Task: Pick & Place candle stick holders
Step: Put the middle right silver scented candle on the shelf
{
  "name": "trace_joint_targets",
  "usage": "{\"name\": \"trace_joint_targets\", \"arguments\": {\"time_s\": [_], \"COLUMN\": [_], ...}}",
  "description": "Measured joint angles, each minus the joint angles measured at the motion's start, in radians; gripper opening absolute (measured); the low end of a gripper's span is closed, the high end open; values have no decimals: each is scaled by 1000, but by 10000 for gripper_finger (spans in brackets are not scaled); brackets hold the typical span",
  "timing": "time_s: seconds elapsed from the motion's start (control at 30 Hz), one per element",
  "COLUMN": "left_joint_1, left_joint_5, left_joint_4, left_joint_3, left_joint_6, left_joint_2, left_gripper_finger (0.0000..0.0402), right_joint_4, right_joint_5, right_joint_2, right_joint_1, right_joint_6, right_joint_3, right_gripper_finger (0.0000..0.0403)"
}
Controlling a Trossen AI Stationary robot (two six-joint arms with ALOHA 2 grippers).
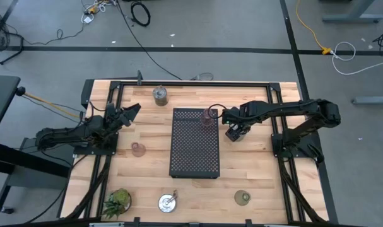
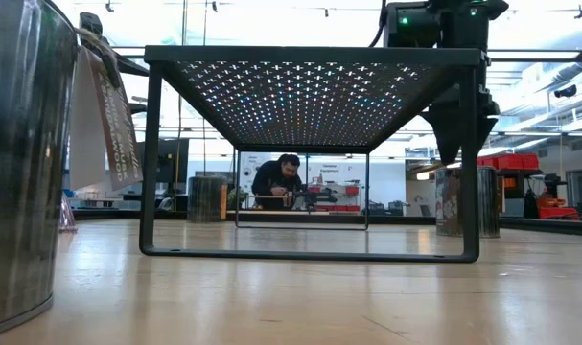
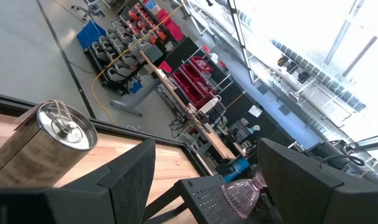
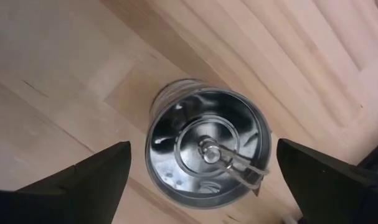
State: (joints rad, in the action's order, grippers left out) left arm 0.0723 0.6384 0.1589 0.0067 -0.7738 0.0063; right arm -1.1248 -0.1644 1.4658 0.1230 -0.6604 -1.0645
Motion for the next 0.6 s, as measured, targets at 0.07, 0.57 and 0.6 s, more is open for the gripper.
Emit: {"name": "trace_joint_targets", "arguments": {"time_s": [0.07, 0.57, 0.6], "left_joint_1": [0, 0, 0], "left_joint_5": [0, 12, 18], "left_joint_4": [0, -2, -2], "left_joint_3": [0, 0, 0], "left_joint_6": [0, 2, 2], "left_joint_2": [0, 0, 0], "left_gripper_finger": [287, 287, 287], "right_joint_4": [-1, 38, 43], "right_joint_5": [0, 2, 10], "right_joint_2": [0, -17, -19], "right_joint_1": [0, 2, 2], "right_joint_6": [3, -16, -16], "right_joint_3": [0, 95, 95], "right_gripper_finger": [400, 400, 400]}}
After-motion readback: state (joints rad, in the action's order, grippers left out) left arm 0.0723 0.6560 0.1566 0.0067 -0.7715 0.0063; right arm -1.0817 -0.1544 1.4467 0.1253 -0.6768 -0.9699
